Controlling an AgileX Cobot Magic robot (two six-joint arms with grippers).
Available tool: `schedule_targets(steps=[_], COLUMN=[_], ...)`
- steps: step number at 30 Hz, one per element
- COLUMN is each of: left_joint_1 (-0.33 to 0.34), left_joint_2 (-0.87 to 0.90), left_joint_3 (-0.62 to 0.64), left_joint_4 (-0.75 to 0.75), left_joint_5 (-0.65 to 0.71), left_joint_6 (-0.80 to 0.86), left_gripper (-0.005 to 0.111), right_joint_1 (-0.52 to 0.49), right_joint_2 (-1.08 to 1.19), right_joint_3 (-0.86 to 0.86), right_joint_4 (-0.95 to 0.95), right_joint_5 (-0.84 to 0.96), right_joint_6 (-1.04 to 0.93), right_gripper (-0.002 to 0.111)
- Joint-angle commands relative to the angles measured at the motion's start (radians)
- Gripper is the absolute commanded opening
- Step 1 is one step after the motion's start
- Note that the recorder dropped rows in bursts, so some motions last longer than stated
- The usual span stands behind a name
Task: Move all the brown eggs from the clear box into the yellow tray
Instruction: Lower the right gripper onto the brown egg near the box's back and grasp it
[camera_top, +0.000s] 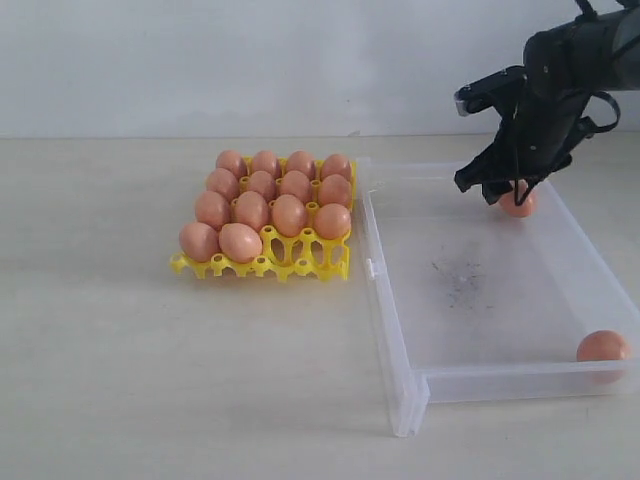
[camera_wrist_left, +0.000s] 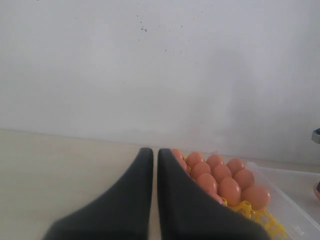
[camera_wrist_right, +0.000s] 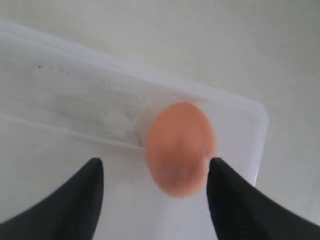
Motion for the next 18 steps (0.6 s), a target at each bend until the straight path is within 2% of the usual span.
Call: schedule_targets(steps=[1, 18], left_joint_1=[-0.006, -0.006], left_joint_2=[-0.003, -0.003], left_joint_3=[-0.003, -0.003], left_joint_4=[-0.009, -0.009], left_joint_5=[-0.016, -0.016], left_joint_6=[-0.007, -0.007], left_gripper=[0.004, 0.004], right_joint_1=[-0.004, -0.004], right_joint_2=[0.032, 0.121], right_joint_3=[-0.035, -0.056], right_joint_4=[-0.042, -0.048], right_joint_5=[-0.031, -0.015], right_joint_6=[-0.006, -0.036], right_gripper=[0.052, 0.052])
